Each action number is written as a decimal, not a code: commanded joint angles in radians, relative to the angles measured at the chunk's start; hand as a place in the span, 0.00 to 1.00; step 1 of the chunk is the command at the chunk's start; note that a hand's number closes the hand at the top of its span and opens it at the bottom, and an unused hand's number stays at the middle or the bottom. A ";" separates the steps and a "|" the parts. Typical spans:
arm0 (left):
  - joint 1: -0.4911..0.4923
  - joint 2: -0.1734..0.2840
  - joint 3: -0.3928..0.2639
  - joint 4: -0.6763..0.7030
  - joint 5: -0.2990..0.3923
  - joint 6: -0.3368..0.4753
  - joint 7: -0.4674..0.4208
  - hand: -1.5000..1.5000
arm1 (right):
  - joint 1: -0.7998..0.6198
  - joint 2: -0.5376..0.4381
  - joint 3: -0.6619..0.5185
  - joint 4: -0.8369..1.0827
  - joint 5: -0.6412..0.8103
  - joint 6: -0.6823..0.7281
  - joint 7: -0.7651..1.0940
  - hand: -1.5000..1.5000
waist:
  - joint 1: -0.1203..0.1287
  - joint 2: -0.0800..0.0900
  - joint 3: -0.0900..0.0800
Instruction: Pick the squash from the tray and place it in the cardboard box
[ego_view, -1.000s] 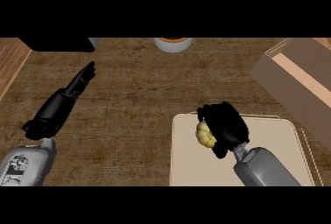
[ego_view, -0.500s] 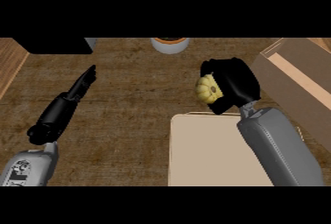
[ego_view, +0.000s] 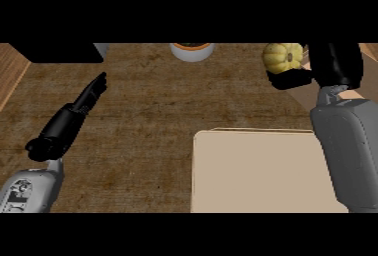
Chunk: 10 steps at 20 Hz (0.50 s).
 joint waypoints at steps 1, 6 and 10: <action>-0.007 -0.011 -0.003 -0.016 0.006 -0.007 0.023 0.50 | -0.062 -0.064 -0.151 0.071 -0.039 -0.035 0.028 1.00 | 0.007 0.002 0.000; 0.032 -0.038 -0.026 -0.020 -0.035 0.018 -0.010 0.50 | -0.119 -0.196 -0.276 0.273 -0.102 -0.060 -0.087 1.00 | 0.014 0.005 0.000; 0.018 0.027 0.032 -0.061 0.015 -0.044 0.037 0.50 | -0.085 -0.295 -0.268 0.403 -0.049 -0.072 -0.174 1.00 | 0.015 0.004 0.001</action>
